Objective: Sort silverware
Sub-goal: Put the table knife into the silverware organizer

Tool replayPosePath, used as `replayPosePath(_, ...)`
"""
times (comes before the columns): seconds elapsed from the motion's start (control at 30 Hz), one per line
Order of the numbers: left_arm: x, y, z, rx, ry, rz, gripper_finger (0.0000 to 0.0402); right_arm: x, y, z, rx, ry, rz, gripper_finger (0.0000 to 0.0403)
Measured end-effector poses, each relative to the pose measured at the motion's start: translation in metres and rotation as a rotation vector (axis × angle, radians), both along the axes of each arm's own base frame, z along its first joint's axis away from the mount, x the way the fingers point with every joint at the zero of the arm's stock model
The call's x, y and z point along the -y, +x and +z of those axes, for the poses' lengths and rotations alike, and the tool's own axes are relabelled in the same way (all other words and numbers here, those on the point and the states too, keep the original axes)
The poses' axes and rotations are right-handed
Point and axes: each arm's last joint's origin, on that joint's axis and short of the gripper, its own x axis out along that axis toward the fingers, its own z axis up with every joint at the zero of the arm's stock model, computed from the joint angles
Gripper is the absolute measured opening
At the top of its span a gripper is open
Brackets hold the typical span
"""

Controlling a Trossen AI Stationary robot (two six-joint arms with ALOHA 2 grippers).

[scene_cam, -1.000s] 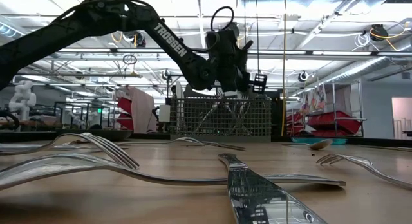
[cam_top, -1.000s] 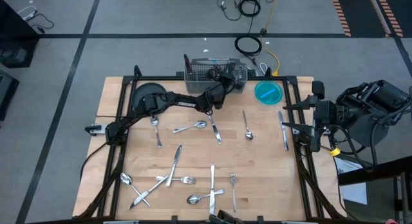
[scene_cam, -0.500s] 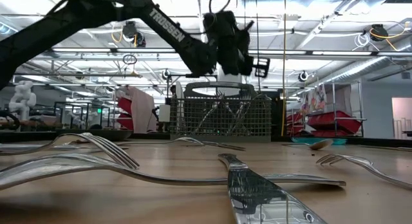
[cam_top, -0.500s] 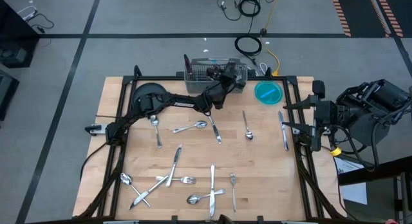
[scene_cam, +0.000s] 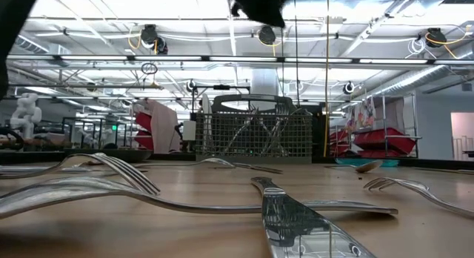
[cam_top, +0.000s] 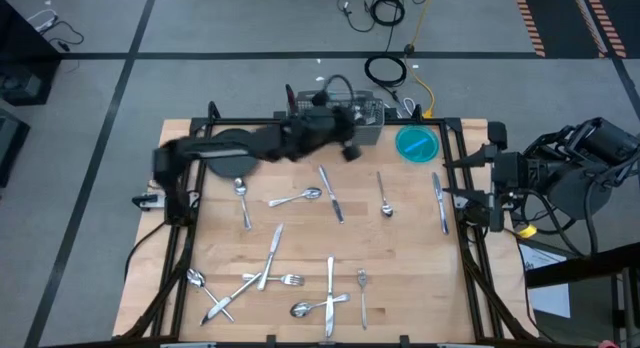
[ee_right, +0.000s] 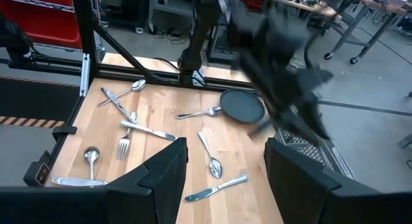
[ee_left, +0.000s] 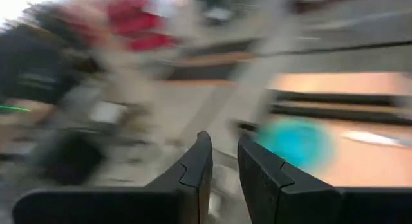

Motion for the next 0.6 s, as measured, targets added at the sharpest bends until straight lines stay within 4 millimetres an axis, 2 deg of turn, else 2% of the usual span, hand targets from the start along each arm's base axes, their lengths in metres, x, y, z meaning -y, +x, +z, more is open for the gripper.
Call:
replayPosePath(0.07, 0.009, -0.026, 0.015, -0.062, -0.137, -0.159, 0.0082, 0.001, -0.001, 0.000, 0.002, 0.001, -0.001, 0.0196)
replayPosePath(0.17, 0.028, -0.064, 0.027, -0.198, -0.294, -0.371, 0.0082, 0.001, -0.001, 0.001, 0.005, 0.001, -0.004, 0.0196)
replayPosePath(0.33, 0.069, -0.118, 0.038, -0.303, -0.451, -0.458, 0.0082, 0.001, -0.001, 0.001, 0.010, 0.010, -0.012, 0.0196)
replayPosePath(0.43, 0.097, -0.141, 0.029, -0.342, -0.537, -0.437, 0.0082, 0.000, 0.000, 0.002, 0.026, 0.037, -0.018, 0.0196)
replayPosePath(0.6, 0.143, -0.178, -0.005, -0.387, -0.668, -0.263, 0.0082, -0.001, 0.001, 0.003, 0.043, 0.069, -0.025, 0.0196)
